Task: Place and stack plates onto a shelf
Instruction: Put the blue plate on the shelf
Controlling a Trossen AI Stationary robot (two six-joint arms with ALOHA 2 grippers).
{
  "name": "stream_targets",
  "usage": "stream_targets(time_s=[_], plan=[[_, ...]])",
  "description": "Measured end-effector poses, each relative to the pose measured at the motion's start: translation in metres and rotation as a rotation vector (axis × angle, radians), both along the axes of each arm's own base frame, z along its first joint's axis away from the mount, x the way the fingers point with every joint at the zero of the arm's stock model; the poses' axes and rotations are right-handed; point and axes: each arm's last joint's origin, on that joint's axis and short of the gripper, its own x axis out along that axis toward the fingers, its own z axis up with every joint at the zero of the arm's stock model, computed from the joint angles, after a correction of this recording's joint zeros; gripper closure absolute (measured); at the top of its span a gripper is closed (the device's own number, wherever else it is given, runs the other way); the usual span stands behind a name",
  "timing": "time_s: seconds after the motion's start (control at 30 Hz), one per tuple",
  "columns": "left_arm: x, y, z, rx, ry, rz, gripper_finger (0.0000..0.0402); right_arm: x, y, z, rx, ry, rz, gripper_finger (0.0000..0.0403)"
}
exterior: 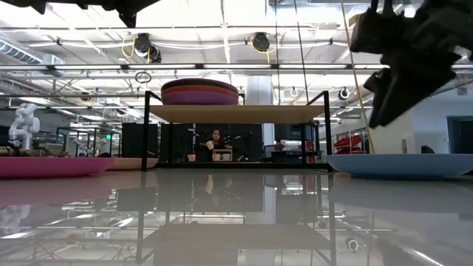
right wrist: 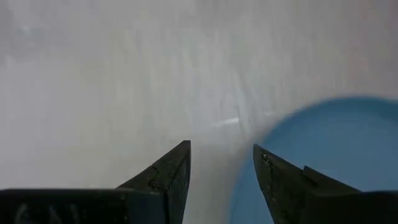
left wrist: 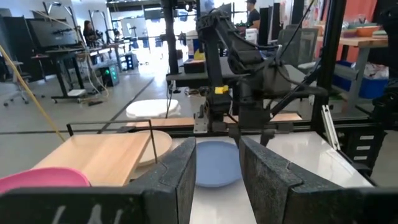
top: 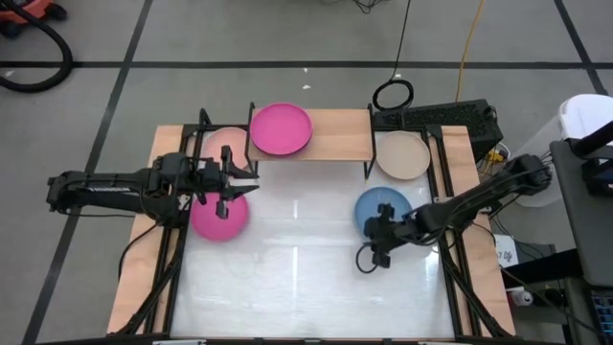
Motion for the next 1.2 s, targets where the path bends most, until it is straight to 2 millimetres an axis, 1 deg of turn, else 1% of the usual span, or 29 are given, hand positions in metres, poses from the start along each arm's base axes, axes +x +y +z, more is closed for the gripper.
stream_targets(time_s=[0.2, 0.3, 0.43, 0.53, 0.7, 0.77, 0.83, 1.0, 1.03, 1.13, 1.2], plan=[[0.0, 0.0, 0.0, -0.007, -0.001, 0.0, 0.0275, 0.0, 0.002, -0.018, -0.044, 0.114, -0.02, 0.0248], [0.0, 0.0, 0.0, -0.006, 0.0, 0.0, 0.0275, 0.003, 0.002, -0.028, -0.095, 0.149, -0.055, 0.0248], [0.0, 0.0, 0.0, -0.006, -0.001, 0.0, 0.0275, 0.004, 0.002, -0.038, -0.113, 0.196, -0.06, 0.0248], [0.0, 0.0, 0.0, -0.008, -0.001, 0.0, 0.0275, 0.006, 0.003, -0.042, -0.118, 0.208, -0.06, 0.0248], [0.0, 0.0, 0.0, -0.004, -0.001, 0.0, 0.0275, 0.007, 0.003, -0.042, -0.112, 0.196, -0.06, 0.0251], [0.0, 0.0, 0.0, -0.004, -0.001, 0.0, 0.0275, 0.007, 0.003, -0.042, -0.113, 0.198, -0.06, 0.0263], [0.0, 0.0, 0.0, -0.008, -0.001, 0.0, 0.0275, 0.007, 0.003, -0.042, -0.113, 0.198, -0.06, 0.0287], [0.0, 0.0, 0.0, -0.045, -0.001, 0.0, 0.0275, 0.007, 0.003, -0.042, -0.126, 0.197, -0.057, 0.0382], [0.0, 0.0, 0.0, -0.051, -0.002, 0.0, 0.0275, 0.007, 0.003, -0.041, -0.129, 0.194, -0.053, 0.039], [0.0, 0.0, 0.0, -0.06, -0.002, 0.0, 0.0275, 0.007, 0.003, -0.039, -0.103, 0.177, -0.072, 0.0392], [0.0, 0.0, 0.0, -0.096, -0.002, 0.0, 0.0275, 0.01, 0.004, -0.035, -0.074, 0.132, -0.069, 0.0398]])
